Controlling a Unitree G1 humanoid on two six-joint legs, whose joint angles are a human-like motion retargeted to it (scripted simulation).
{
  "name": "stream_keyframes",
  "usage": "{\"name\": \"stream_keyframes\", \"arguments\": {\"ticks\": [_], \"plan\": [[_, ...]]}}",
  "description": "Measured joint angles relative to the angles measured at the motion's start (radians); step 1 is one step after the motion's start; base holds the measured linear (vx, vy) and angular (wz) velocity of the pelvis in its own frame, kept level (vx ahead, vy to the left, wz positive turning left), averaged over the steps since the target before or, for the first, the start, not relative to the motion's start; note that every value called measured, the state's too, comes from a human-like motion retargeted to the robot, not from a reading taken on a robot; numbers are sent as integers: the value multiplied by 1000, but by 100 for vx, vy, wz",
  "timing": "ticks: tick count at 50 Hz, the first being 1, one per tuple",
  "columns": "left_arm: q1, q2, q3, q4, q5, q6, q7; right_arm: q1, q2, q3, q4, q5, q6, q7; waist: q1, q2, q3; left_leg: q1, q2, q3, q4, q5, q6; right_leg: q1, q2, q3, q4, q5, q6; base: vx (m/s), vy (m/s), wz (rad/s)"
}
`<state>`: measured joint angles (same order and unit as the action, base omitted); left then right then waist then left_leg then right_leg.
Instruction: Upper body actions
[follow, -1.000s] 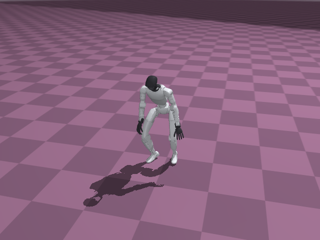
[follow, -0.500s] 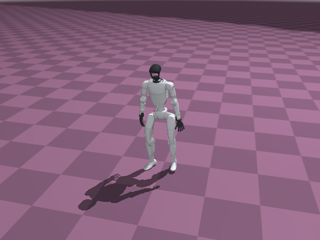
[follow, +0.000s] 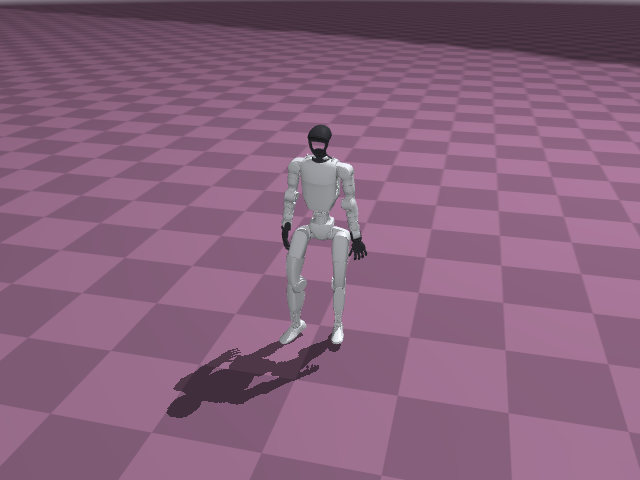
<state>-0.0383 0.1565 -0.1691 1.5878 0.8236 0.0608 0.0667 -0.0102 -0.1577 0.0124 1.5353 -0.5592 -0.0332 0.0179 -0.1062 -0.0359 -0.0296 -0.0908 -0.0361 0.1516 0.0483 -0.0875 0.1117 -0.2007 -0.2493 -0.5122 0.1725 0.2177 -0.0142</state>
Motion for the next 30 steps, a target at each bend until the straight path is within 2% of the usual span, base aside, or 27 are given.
{"name": "stream_keyframes", "arguments": {"ticks": [5, 10, 13, 15, 18, 25, 28, 30], "plan": [[-2, 12, 28, -27, 10, -11, -14, -7, 7, 15, -18, -59, 23, -18, -5, -28, 15, -15, -17, 15, -1, 4, 20, -5, -20, -24, -35, 61, 34, -11, 7, -11], [-1, 33, 53, -19, -34, -22, -39, -18, 15, 36, -38, -71, 26, -28, -21, -61, 28, -36, -36, 30, 1, 7, 35, -15, -29, 23, -85, 111, 122, -17, 3, -17], [-9, 52, 51, -1, -58, -21, -77, -21, 19, 43, -51, -72, 21, -31, -41, -76, 30, -54, -49, 28, 3, 10, 43, -26, -19, 132, -101, 87, 184, -19, 2, -1], [-16, 63, 48, 9, -58, -13, -105, -22, 20, 46, -56, -71, 18, -37, -51, -81, 28, -67, -55, 28, 2, 14, 48, -33, 7, 250, -90, 11, 224, -20, 2, 3], [-31, 73, 42, 17, -37, 4, -136, -21, 21, 43, -51, -70, 14, -43, -53, -68, 22, -93, -40, 30, 2, 25, 51, -26, 52, 300, -33, -114, 192, -19, 1, 3], [-50, 64, 30, -17, 1, 10, -144, -10, 12, 34, 5, -69, 20, -31, -8, -31, -11, -151, 2, 46, 0, 57, 46, 64, 94, 79, 132, -251, 99, -20, 0, 1], [-43, 53, 43, -51, -6, 1, -140, -14, 11, 42, 29, -78, 33, -14, 14, -25, -19, -169, 5, 41, 2, 71, 47, 92, 139, 86, 192, -261, 97, -25, -4, -3], [-34, 45, 58, -69, -19, -6, -133, -17, 12, 50, 32, -91, 39, -4, 20, -27, -25, -180, -2, 36, 3, 82, 48, 110, 171, 105, 207, -251, 124, -37, -9, 6]]}}
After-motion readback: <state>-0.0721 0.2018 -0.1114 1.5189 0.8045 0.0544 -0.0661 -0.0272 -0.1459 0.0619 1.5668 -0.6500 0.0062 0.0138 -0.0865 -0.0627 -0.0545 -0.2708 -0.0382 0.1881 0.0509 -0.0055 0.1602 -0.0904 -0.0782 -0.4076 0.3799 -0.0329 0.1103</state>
